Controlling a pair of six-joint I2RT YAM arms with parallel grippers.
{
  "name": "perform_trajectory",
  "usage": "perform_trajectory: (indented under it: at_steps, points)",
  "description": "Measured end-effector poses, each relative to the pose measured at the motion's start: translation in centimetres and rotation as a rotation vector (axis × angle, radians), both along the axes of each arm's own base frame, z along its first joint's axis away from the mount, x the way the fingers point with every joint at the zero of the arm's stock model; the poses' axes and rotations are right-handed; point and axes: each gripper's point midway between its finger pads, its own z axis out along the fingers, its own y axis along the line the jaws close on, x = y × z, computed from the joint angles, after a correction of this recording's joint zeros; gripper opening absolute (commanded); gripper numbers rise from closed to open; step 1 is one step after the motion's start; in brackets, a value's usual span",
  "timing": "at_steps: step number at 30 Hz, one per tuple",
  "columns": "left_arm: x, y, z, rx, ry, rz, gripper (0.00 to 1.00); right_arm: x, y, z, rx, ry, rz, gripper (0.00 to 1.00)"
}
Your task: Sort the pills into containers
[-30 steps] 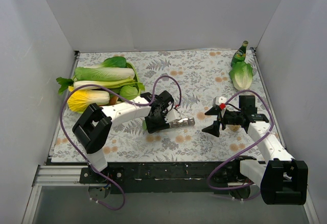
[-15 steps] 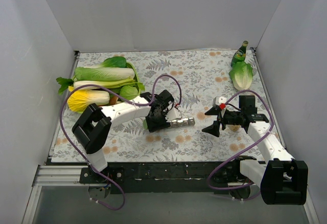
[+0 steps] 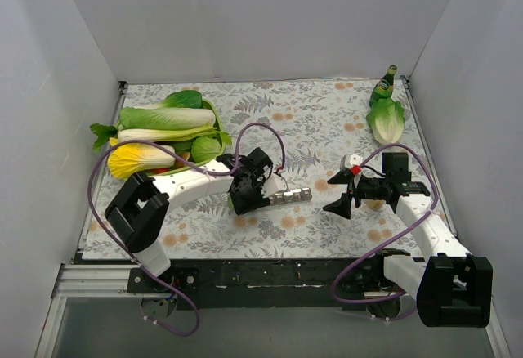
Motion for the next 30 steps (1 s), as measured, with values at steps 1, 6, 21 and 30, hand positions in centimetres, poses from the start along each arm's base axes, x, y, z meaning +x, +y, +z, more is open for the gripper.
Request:
perform_trajectory:
  at_steps: [1,6,21,30]
  points:
    - [0.0,0.0,0.0,-0.008,-0.002,0.002,0.0,0.0,0.0,0.0,0.0,0.0,0.0,0.95]
    - [-0.1,0.1,0.1,-0.058,-0.02,0.017,0.0,0.0,0.0,0.0,-0.001,-0.002,0.001,0.95]
    - [0.9,0.5,3.4,-0.433,-0.194,0.128,0.0,0.1,-0.1,0.0,-0.002,-0.019,0.006,0.95]
    - [-1.7,-3.0,12.4,-1.045,-0.369,0.056,0.0,-1.1,0.0,0.0,0.012,-0.052,0.065,0.94]
